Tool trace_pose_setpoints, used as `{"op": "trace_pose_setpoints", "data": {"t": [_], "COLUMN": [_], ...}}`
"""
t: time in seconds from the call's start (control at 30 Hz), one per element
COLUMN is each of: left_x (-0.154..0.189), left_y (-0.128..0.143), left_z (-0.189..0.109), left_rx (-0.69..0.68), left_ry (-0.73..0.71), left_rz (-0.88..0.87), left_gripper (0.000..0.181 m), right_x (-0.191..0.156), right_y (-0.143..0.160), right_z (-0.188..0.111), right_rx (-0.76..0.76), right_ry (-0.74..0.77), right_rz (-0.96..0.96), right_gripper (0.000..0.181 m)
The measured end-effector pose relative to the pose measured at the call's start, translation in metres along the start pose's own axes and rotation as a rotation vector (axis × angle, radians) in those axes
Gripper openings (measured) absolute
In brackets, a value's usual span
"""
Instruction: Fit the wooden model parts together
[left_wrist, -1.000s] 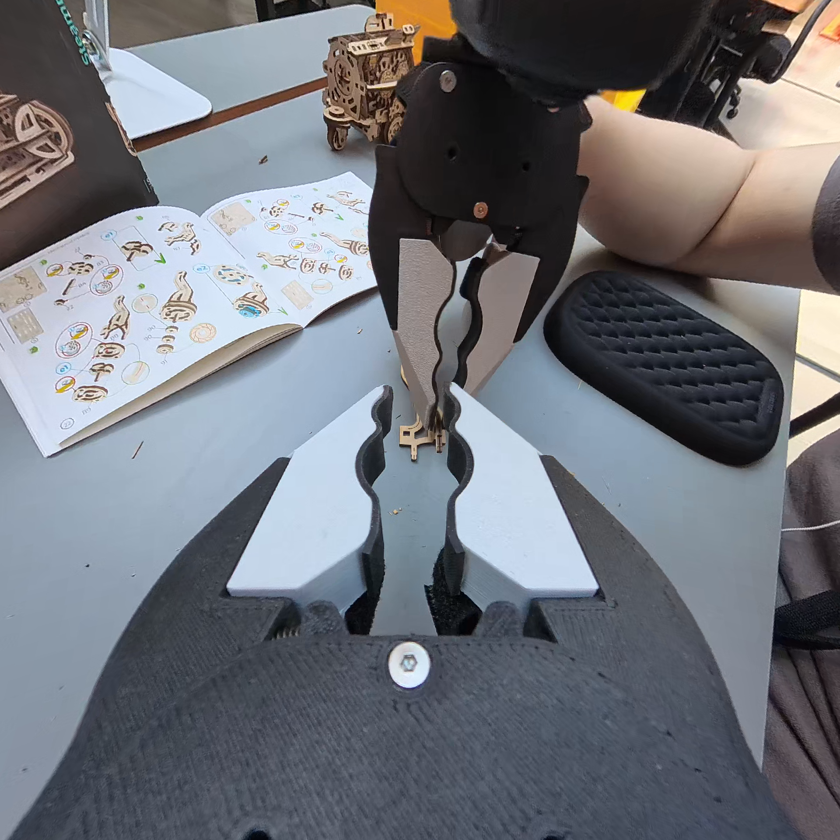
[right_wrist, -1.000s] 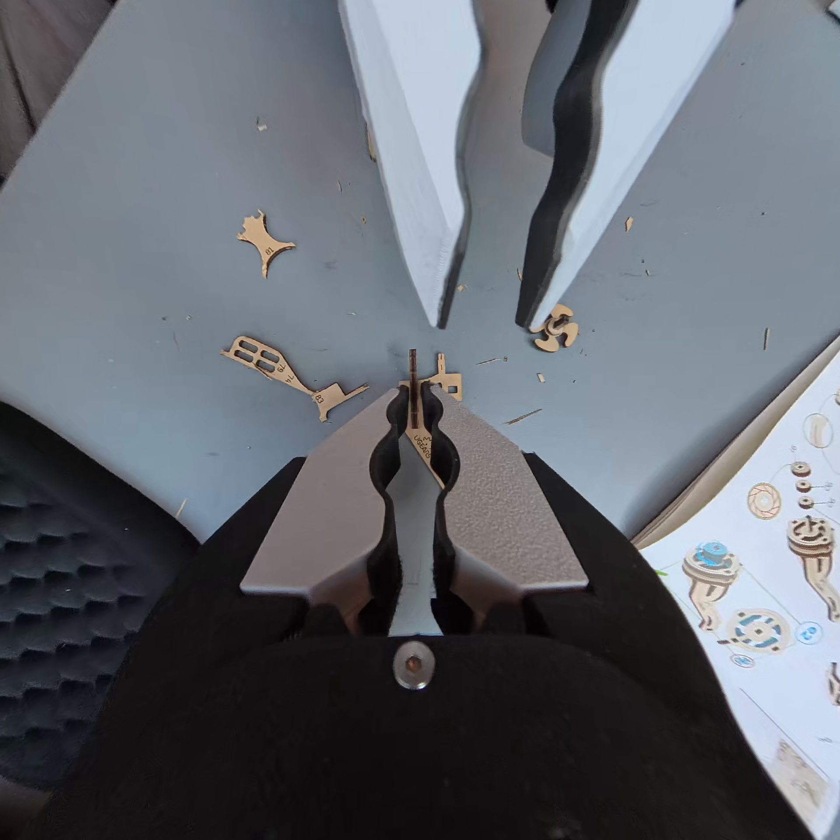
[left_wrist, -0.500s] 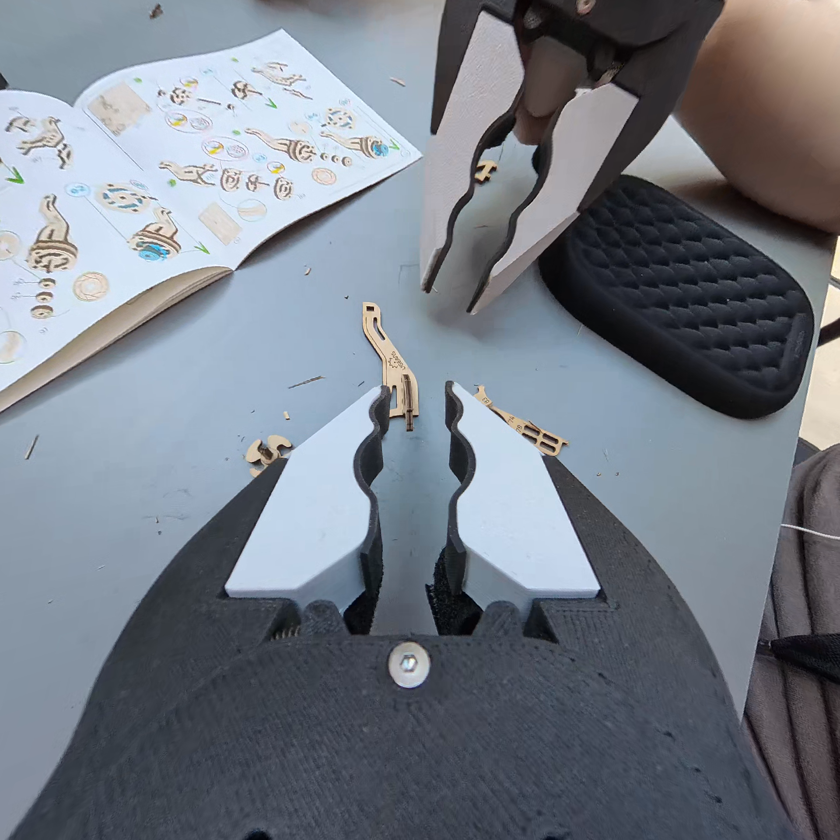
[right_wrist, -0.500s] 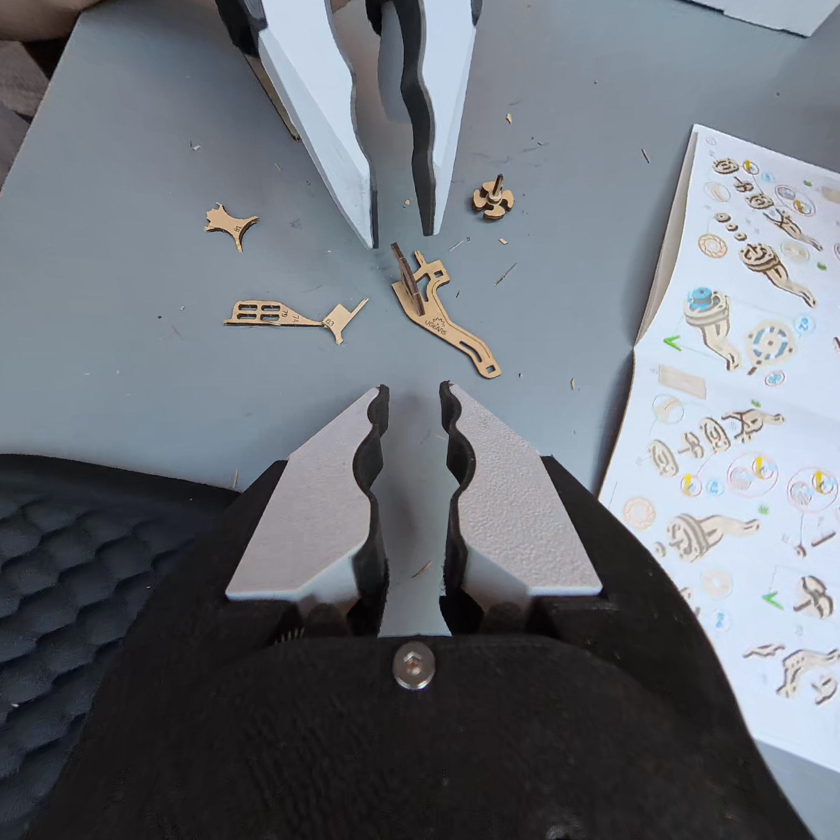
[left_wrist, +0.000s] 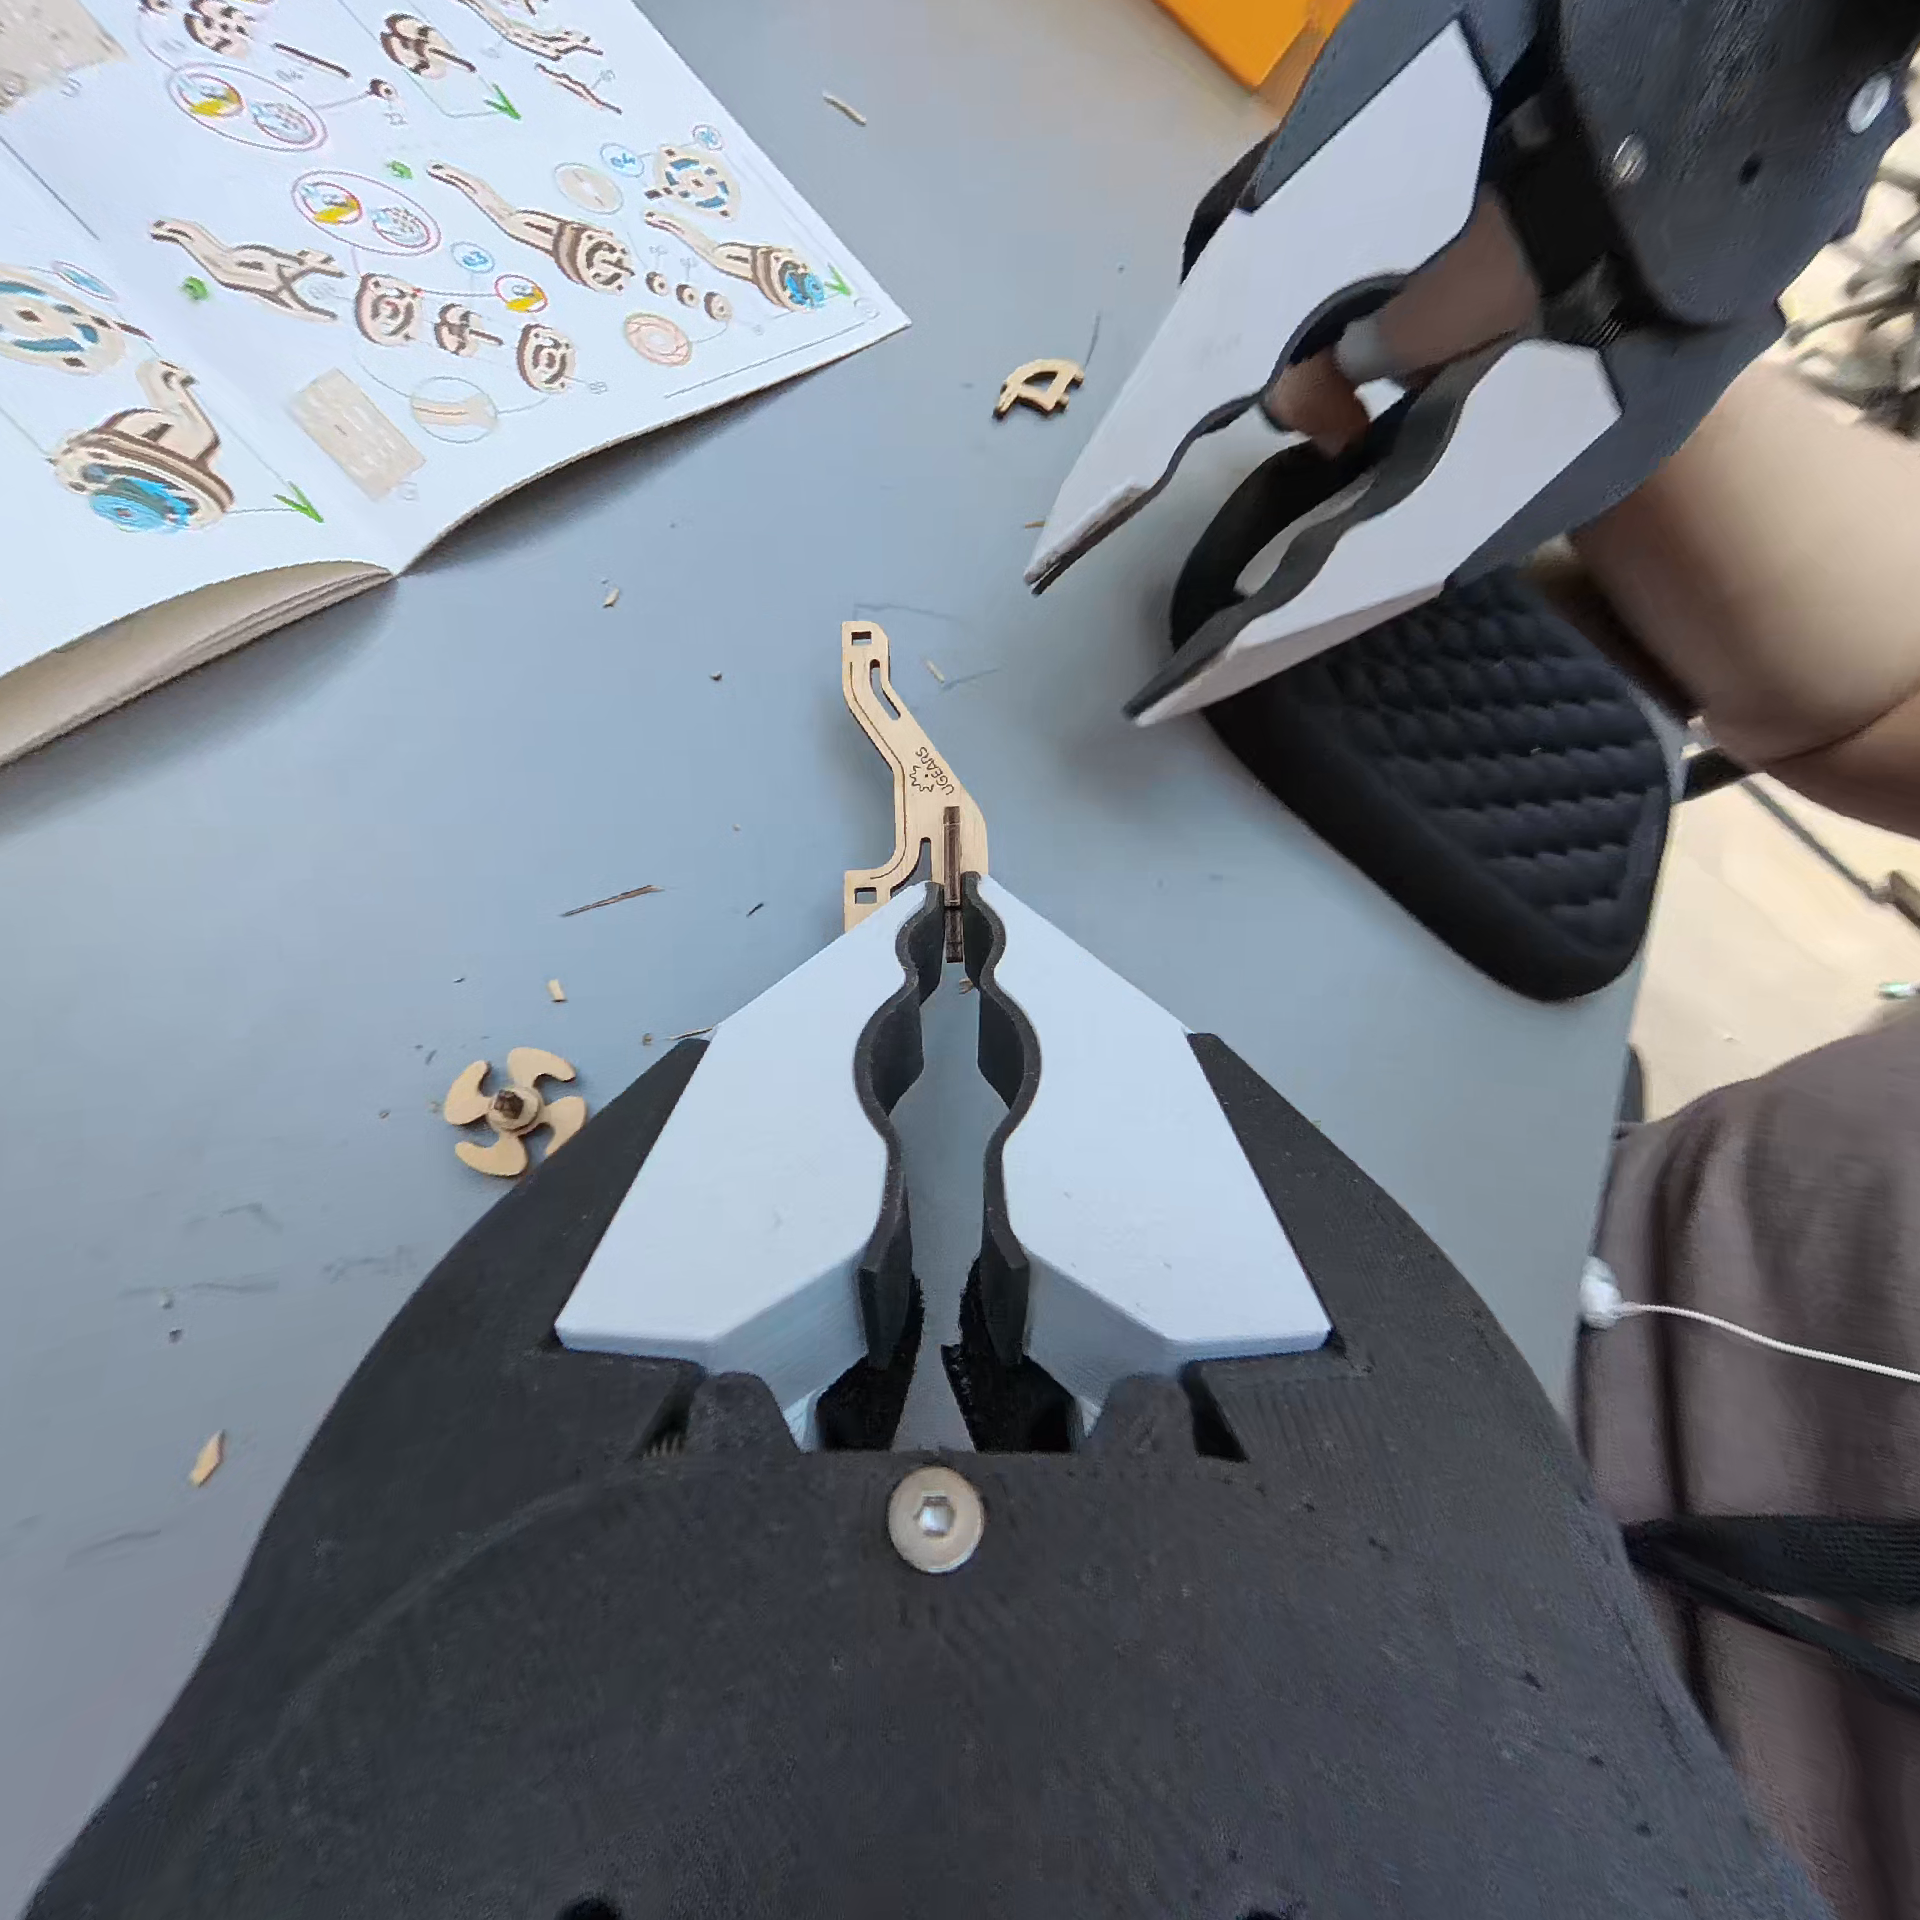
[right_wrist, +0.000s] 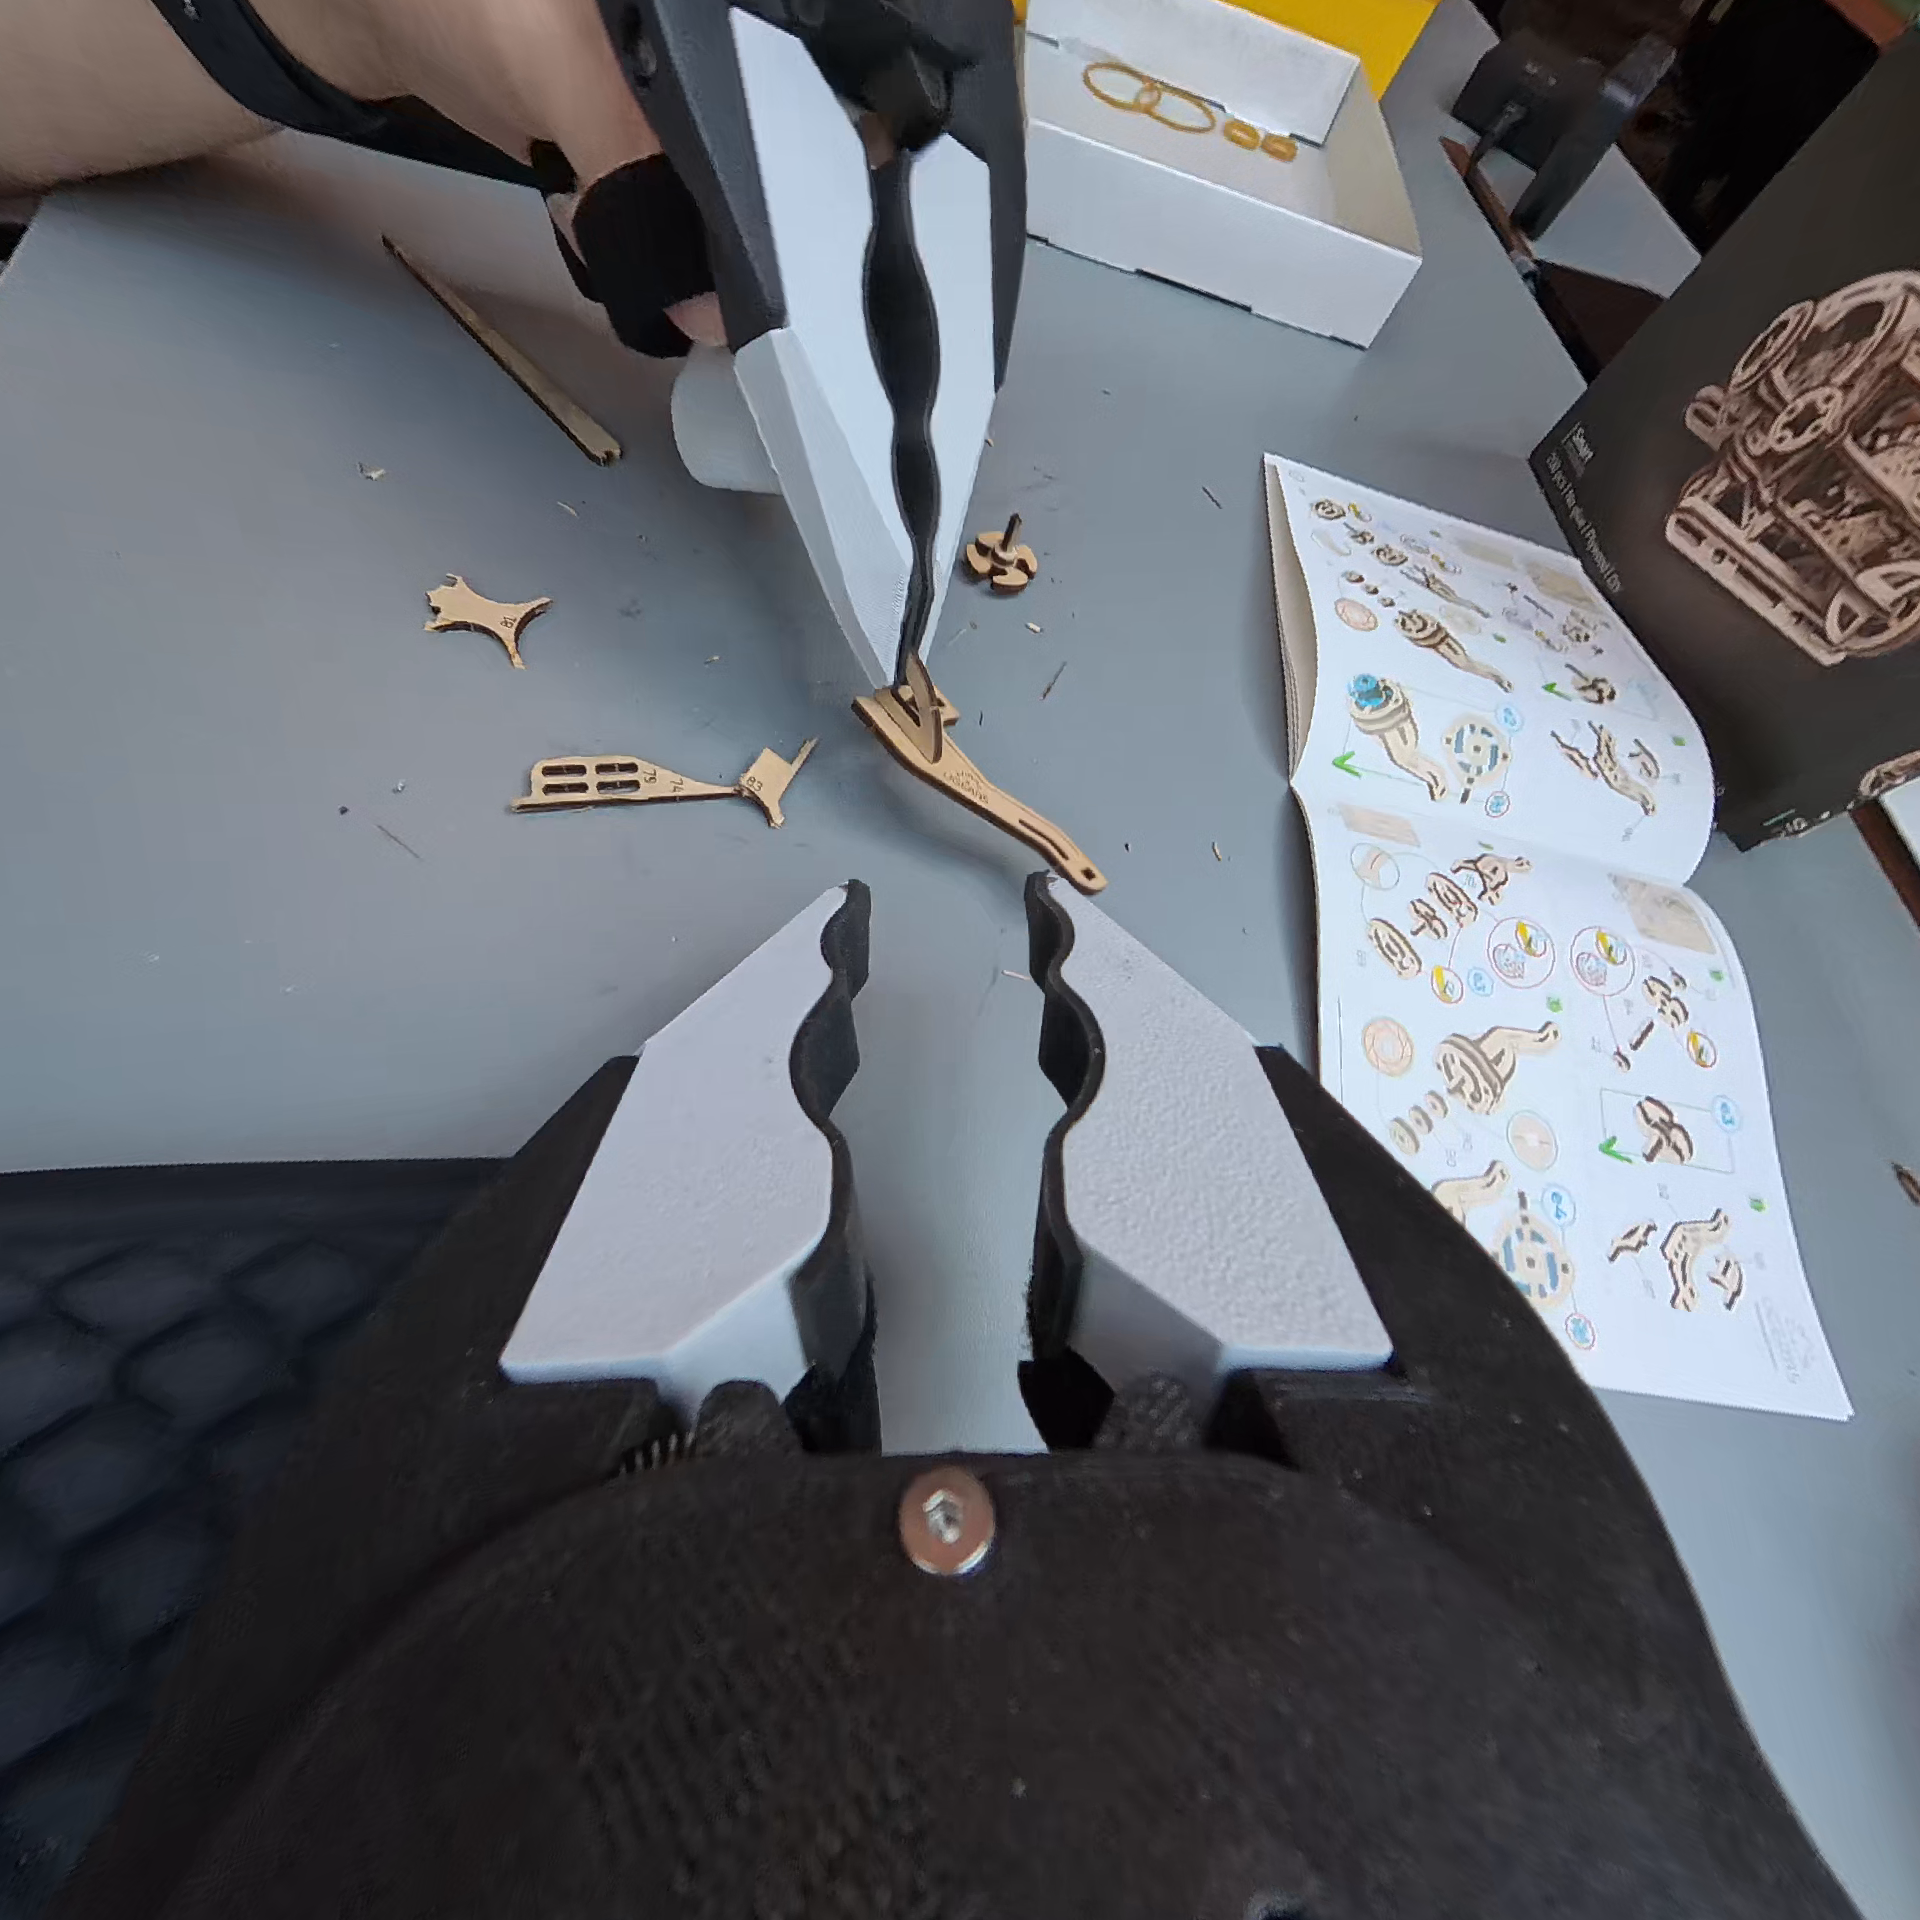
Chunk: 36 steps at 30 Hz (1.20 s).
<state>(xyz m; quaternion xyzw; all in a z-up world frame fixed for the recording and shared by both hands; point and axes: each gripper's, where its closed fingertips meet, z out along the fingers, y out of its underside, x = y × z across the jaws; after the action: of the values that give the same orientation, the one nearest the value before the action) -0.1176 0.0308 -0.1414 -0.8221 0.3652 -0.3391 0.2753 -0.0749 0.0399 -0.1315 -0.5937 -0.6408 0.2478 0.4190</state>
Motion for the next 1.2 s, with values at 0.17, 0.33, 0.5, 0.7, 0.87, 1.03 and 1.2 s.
{"op": "trace_pose_setpoints", "data": {"t": [0.17,0.33,0.5,0.7,0.87,1.03,1.2], "left_x": [0.024,0.036,0.022,0.020,0.021,0.017,0.014], "left_y": [-0.011,-0.011,-0.023,-0.024,-0.015,-0.009,-0.016], "left_z": [-0.004,-0.004,-0.018,-0.029,-0.024,-0.024,-0.033], "left_rx": [0.010,-0.015,0.042,0.055,0.047,0.057,0.130], "left_ry": [0.236,0.351,0.314,0.296,0.325,0.335,0.316], "left_rz": [-0.122,-0.153,-0.124,0.058,0.062,0.036,0.027], "left_gripper": [0.001,0.001,0.035,0.028,0.028,0.028,0.027], "right_x": [-0.003,-0.020,-0.031,-0.030,-0.027,0.001,0.043], "right_y": [-0.009,-0.013,-0.011,0.017,0.020,0.017,0.006], "right_z": [0.008,0.008,0.000,0.001,0.012,0.027,-0.003], "right_rx": [-0.013,0.019,0.063,-0.127,-0.284,-0.325,-0.168], "right_ry": [0.100,0.004,-0.241,-0.651,-0.807,-0.721,-0.373], "right_rz": [-0.222,-0.228,0.005,0.276,0.203,0.165,0.128], "right_gripper": [0.038,0.005,0.002,0.002,0.003,0.021,0.027]}}
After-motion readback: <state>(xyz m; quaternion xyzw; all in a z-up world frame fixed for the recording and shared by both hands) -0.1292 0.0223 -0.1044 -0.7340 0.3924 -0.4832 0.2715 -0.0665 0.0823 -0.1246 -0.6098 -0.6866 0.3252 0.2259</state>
